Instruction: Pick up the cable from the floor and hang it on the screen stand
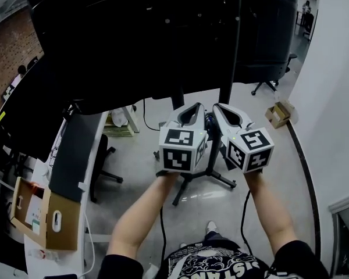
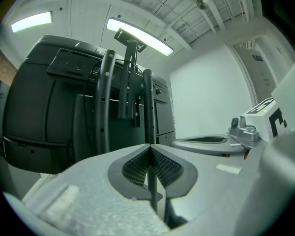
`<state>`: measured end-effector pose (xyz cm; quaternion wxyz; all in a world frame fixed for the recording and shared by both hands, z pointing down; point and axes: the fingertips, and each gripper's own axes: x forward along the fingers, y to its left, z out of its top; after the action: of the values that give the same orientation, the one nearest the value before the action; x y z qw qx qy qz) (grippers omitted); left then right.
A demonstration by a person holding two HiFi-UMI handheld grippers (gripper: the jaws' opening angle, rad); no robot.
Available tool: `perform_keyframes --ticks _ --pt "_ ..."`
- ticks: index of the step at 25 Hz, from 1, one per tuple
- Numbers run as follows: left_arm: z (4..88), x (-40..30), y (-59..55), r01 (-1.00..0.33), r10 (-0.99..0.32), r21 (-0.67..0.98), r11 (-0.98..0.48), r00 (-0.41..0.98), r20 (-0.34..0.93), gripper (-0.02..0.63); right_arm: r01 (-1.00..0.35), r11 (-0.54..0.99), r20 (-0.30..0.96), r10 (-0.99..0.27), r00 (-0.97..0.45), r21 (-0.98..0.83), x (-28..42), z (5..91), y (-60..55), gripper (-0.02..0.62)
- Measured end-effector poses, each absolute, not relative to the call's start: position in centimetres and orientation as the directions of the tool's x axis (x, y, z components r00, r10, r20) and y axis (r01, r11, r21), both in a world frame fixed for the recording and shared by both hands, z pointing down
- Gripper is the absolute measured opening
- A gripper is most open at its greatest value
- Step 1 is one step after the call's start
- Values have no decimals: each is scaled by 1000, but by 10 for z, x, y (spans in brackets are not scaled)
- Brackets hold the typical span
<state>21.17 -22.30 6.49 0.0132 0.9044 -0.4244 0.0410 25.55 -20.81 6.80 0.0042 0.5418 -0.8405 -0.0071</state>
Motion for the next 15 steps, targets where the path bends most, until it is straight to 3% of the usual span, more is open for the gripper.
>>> perform_keyframes --ticks 15 --pt "122 176 -150 -740 -730 26 -672 668 143 0 -942 333 79 -939 -335 -44 224 123 -137 5"
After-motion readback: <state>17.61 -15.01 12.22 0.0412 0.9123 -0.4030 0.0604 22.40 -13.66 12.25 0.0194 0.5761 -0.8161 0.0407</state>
